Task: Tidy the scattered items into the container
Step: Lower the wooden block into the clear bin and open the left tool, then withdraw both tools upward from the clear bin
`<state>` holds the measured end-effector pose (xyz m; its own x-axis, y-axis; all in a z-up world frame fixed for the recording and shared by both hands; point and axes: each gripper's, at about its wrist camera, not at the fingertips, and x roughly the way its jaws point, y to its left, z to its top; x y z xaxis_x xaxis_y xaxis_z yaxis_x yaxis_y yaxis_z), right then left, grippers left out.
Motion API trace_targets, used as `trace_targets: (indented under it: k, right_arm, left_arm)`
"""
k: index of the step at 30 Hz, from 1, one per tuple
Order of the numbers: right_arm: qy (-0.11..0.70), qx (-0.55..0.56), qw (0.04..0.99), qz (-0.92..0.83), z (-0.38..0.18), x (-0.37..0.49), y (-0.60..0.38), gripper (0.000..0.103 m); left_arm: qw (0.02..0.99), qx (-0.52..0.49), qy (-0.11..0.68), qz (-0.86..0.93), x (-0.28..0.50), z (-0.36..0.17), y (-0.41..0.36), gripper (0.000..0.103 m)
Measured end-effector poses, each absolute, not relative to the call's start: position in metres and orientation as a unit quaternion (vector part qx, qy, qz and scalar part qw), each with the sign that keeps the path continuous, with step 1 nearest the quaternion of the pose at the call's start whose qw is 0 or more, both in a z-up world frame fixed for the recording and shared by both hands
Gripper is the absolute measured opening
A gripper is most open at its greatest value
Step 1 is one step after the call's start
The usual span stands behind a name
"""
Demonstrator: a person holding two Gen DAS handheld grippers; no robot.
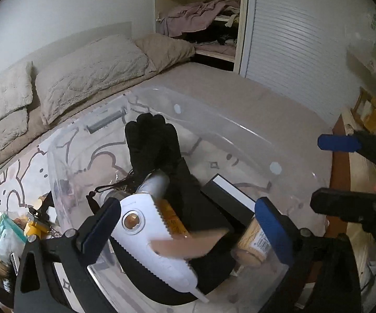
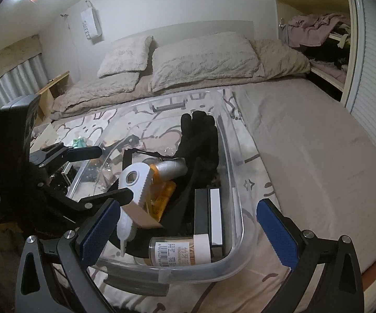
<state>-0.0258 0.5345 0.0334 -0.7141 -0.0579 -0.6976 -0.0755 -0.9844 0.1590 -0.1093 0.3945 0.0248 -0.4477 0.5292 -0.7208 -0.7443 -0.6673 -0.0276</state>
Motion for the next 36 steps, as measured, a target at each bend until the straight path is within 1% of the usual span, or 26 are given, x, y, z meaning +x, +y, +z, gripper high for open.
trace_targets:
  k: [14,30,36]
  right_arm:
    - [0.078,-0.389,-0.007,0.918,0.026,-0.031,0.521,0.103]
    - [0.075,-0.371,-0.004,0.926,0.032,-0.028,0.511,0.103]
    - [0.05,-0.362,0.005,0.931,0.039,-0.025,0.498,0.103]
  left_arm:
    - [0.368,-0.355,0.114,0.852,-0.12,0.033,0.363,0.103]
    - [0.362,-0.344,0.106,0.86,-0.11,0.04,0.341,0.103]
    - [0.349,-0.33,0.108,0.87,-0.102,0.045,0.326,0.103]
